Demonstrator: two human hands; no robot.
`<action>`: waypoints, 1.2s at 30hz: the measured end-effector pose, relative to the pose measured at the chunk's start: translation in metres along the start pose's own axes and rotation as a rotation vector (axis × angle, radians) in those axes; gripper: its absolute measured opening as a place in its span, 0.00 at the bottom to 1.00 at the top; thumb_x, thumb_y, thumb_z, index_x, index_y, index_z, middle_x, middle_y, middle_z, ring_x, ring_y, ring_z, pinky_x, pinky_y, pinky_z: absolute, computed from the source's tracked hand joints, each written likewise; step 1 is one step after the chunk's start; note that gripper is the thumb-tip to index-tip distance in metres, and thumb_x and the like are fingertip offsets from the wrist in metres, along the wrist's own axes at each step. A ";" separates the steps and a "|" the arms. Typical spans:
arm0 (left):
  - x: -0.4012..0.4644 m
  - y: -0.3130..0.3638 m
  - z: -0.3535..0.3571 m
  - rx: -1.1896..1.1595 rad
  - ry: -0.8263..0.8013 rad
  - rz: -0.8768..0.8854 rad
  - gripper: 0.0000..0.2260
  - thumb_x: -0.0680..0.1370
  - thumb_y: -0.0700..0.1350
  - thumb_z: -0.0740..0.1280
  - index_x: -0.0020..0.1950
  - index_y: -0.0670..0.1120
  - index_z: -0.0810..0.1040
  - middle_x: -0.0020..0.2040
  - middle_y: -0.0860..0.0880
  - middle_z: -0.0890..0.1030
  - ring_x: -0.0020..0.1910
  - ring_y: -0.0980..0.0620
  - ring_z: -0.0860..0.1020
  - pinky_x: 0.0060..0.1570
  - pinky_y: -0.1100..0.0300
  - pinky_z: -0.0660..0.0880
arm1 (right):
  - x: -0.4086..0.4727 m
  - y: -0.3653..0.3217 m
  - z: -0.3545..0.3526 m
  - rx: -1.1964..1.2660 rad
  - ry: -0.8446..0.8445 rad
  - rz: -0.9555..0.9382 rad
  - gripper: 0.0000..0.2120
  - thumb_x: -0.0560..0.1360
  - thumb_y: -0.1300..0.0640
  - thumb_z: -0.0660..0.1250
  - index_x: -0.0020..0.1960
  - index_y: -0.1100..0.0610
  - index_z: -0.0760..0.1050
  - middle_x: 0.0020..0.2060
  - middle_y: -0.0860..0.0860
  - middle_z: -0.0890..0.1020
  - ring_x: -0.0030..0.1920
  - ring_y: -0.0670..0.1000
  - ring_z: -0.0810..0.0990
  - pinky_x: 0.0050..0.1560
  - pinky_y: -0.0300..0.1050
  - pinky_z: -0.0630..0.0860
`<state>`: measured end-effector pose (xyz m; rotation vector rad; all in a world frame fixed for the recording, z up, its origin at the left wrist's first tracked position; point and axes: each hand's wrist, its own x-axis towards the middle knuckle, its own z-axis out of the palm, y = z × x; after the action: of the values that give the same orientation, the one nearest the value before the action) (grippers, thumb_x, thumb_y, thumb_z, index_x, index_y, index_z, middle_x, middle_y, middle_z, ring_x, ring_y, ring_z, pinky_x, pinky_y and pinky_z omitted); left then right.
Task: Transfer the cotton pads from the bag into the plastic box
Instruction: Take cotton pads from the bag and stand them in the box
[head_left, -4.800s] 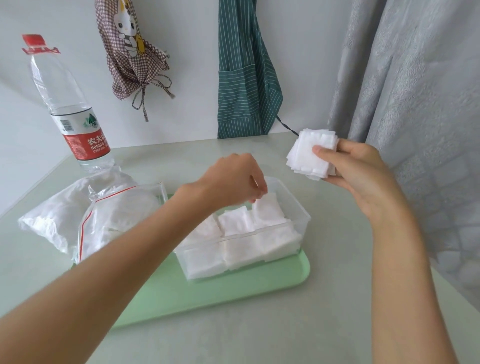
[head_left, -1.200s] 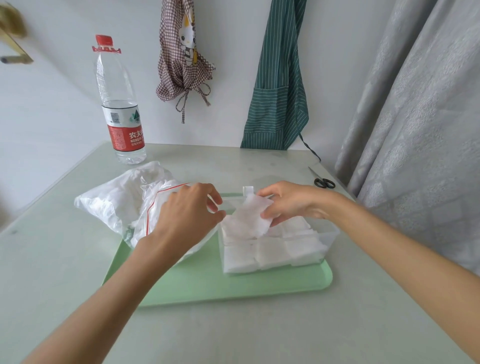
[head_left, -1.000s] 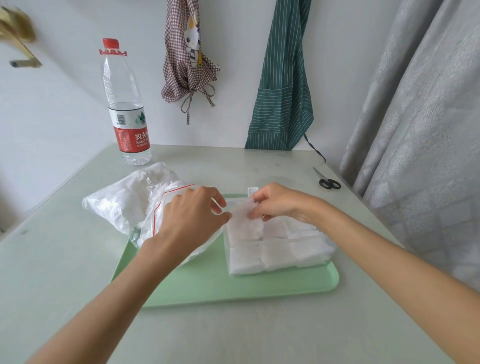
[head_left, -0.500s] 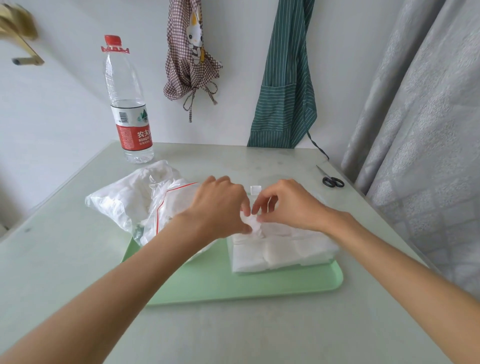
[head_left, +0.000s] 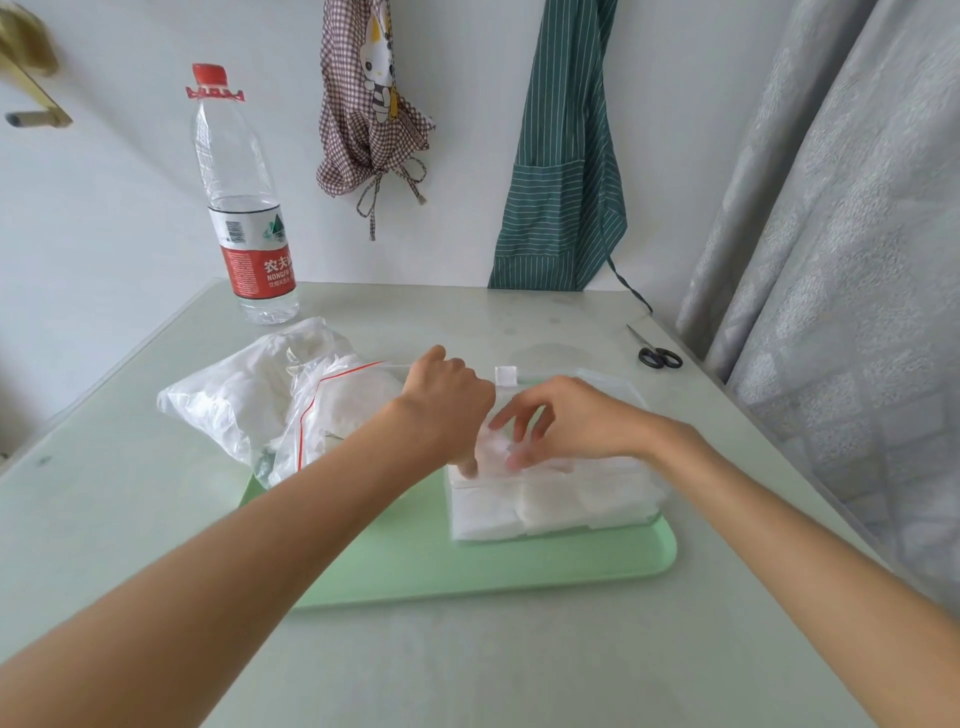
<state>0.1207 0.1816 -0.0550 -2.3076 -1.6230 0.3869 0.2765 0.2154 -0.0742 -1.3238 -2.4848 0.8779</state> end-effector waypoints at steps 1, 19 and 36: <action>-0.001 -0.002 -0.002 -0.036 -0.019 0.027 0.21 0.71 0.61 0.68 0.59 0.52 0.76 0.56 0.53 0.79 0.59 0.51 0.74 0.50 0.60 0.59 | -0.001 0.003 -0.008 0.019 0.010 0.021 0.13 0.65 0.56 0.78 0.48 0.47 0.82 0.40 0.47 0.82 0.37 0.46 0.78 0.42 0.41 0.77; -0.079 -0.079 -0.012 -0.853 0.182 -0.286 0.11 0.73 0.55 0.69 0.55 0.60 0.78 0.54 0.60 0.78 0.57 0.58 0.75 0.58 0.57 0.69 | -0.033 -0.021 -0.038 -0.060 0.112 0.076 0.08 0.73 0.51 0.70 0.52 0.46 0.80 0.46 0.42 0.82 0.49 0.43 0.80 0.49 0.37 0.74; -0.070 -0.091 0.089 -0.713 0.532 -0.567 0.10 0.78 0.52 0.64 0.52 0.48 0.80 0.63 0.51 0.74 0.63 0.48 0.69 0.55 0.54 0.67 | 0.031 -0.107 0.083 -0.341 0.520 -0.070 0.13 0.77 0.54 0.63 0.60 0.44 0.78 0.55 0.43 0.82 0.59 0.49 0.72 0.56 0.42 0.58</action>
<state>-0.0145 0.1524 -0.0980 -1.9197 -2.1925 -0.9817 0.1486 0.1609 -0.0822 -1.3357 -2.2930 0.0646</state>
